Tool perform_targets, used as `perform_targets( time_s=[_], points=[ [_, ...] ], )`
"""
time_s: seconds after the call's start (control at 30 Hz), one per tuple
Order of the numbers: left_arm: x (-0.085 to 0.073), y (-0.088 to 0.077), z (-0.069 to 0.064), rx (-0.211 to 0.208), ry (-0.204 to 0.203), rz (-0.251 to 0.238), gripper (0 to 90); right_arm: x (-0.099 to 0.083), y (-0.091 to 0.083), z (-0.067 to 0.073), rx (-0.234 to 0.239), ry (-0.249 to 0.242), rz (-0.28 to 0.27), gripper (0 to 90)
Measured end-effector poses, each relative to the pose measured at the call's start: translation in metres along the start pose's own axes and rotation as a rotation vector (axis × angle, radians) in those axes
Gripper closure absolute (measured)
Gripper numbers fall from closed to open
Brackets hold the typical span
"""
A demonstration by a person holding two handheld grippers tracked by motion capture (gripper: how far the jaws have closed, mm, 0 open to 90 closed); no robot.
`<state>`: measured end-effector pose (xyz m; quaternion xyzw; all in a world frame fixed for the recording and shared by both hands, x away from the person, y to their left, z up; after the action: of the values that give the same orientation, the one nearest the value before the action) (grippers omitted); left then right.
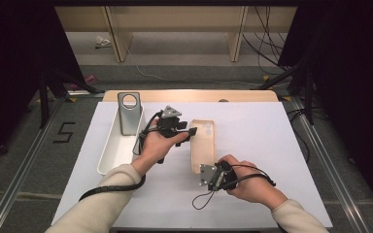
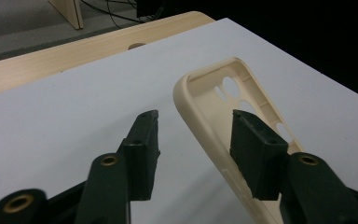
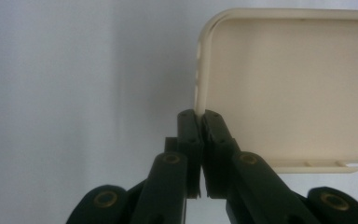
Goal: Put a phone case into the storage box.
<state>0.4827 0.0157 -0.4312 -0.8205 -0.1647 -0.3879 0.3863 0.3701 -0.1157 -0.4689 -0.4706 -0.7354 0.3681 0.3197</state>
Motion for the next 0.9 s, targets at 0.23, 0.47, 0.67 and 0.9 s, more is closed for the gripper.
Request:
perform_targets(
  time_s=[0.23, 0.47, 0.67, 0.9],
  points=[
    [0.002, 0.002, -0.002, -0.015, -0.043, 0.011, 60.1, 0.002, -0.001, -0.001, -0.011, -0.008, -0.005, 87.5],
    [0.006, -0.001, -0.006, -0.05, -0.099, -0.019, 69.8, 0.002, 0.0, 0.0, -0.007, -0.011, -0.002, 87.5],
    [0.008, -0.004, -0.012, -0.087, -0.137, -0.018, 75.8, -0.001, 0.005, 0.001, 0.004, -0.01, 0.019, 87.7],
    [0.009, -0.006, -0.019, -0.119, -0.147, -0.012, 80.6, -0.005, 0.012, 0.003, 0.023, 0.004, 0.037, 87.9]
  ],
)
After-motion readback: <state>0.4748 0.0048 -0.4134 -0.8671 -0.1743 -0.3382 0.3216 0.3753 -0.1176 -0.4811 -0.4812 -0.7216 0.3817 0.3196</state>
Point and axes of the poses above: each handheld gripper's, and its own axes: y roughly forward along the jaws, x roughly out of its top, z roughly to its left, the point moved 6 cm from there along y, roughly forward along the jaws, and after that the axes turned 14 degrees about -y, right-handed, at the moved point
